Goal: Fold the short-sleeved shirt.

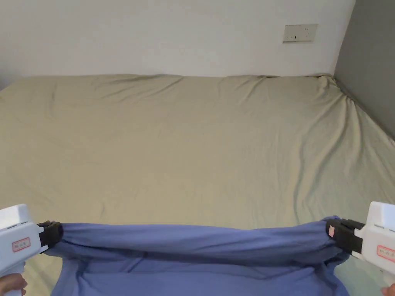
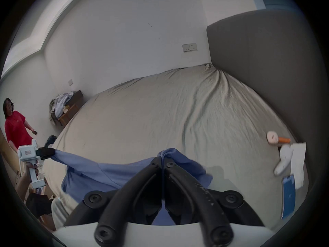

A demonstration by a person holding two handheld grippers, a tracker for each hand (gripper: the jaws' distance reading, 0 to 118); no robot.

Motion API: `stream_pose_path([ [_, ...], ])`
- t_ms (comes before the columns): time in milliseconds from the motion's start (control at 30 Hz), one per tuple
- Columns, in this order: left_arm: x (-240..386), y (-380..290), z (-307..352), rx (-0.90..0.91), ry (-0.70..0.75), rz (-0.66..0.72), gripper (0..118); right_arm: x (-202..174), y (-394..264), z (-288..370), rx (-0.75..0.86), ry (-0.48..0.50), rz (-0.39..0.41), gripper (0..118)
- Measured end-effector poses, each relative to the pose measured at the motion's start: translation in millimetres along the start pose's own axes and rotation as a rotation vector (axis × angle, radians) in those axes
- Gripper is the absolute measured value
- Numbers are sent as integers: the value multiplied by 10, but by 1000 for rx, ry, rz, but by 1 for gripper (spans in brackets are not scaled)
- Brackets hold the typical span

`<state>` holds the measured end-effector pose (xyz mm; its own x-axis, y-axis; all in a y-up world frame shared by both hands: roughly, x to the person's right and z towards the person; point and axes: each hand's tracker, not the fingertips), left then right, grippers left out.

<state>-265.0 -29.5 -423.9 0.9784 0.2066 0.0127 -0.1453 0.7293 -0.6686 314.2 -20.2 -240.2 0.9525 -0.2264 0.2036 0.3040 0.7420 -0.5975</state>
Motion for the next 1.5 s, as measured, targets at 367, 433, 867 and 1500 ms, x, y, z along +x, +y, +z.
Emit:
stream_pose_path([
  [367,-201,-1224,74,-201,100,-45,4,137,-1206,-90,-197,-111,-129,2],
  [433,-274,-1368,-71,-232,128,-82,4,125,-1348,-204,-238,-161,-111,2],
  [867,201,-808,447,43,-21,-71,117,-339,-615,370,87,-224,12,115],
  [1500,1316,-395,1154,612,-68,-310,0,-1409,-25,709,572,-313,288,2],
])
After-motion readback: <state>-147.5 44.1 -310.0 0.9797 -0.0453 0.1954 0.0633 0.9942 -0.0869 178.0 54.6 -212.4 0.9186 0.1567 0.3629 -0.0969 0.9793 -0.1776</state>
